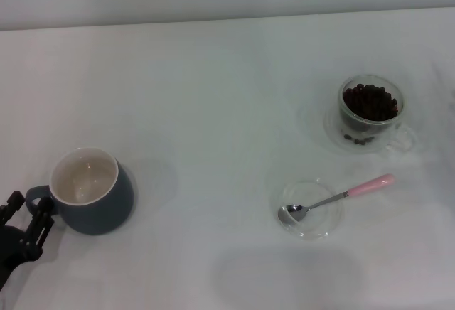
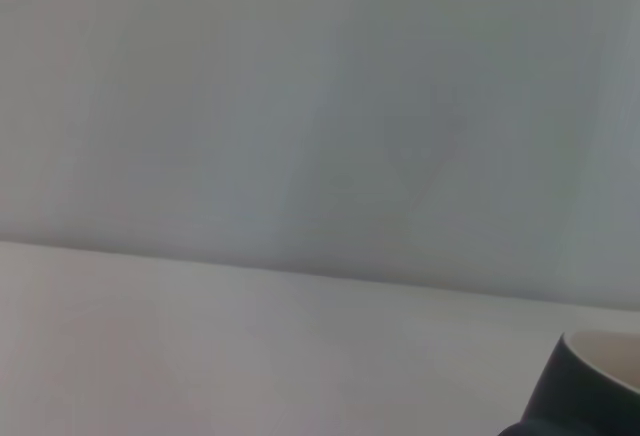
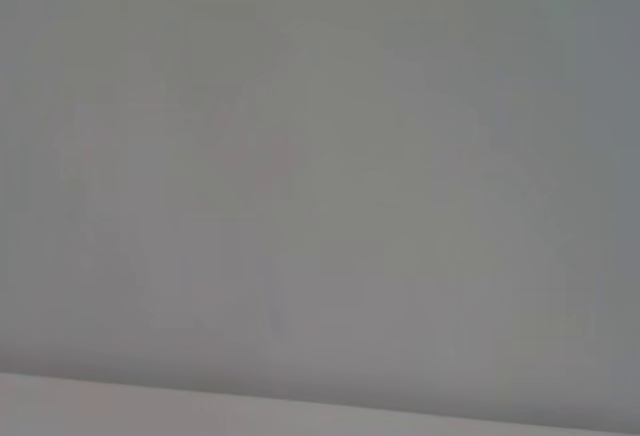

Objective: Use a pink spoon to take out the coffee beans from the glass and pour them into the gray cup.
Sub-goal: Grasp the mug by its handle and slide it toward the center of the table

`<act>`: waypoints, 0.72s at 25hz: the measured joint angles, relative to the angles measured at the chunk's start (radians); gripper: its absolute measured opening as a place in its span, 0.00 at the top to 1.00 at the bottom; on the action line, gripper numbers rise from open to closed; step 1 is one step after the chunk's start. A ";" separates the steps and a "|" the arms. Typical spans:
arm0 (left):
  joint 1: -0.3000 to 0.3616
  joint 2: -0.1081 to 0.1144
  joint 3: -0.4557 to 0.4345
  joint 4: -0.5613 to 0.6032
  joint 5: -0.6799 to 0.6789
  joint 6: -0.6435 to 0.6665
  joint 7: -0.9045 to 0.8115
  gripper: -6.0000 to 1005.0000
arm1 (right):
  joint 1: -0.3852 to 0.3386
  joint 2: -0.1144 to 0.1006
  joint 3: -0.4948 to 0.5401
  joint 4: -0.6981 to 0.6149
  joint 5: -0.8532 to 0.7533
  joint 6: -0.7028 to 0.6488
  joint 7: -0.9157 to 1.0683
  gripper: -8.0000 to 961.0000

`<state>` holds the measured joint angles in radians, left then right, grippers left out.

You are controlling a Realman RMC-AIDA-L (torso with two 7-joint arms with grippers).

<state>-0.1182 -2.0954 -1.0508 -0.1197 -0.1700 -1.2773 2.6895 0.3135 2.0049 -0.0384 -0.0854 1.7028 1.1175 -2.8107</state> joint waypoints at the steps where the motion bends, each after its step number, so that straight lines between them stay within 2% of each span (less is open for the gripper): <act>1: 0.000 0.000 0.002 0.000 -0.002 0.002 0.000 0.53 | 0.001 0.000 0.000 0.000 0.000 -0.005 -0.001 0.19; 18: -0.012 0.004 0.004 -0.025 0.003 0.028 -0.012 0.81 | -0.002 0.002 -0.005 0.006 0.000 -0.015 -0.001 0.19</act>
<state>-0.1301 -2.0911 -1.0469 -0.1444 -0.1672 -1.2496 2.6776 0.3111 2.0064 -0.0430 -0.0794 1.7027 1.1025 -2.8113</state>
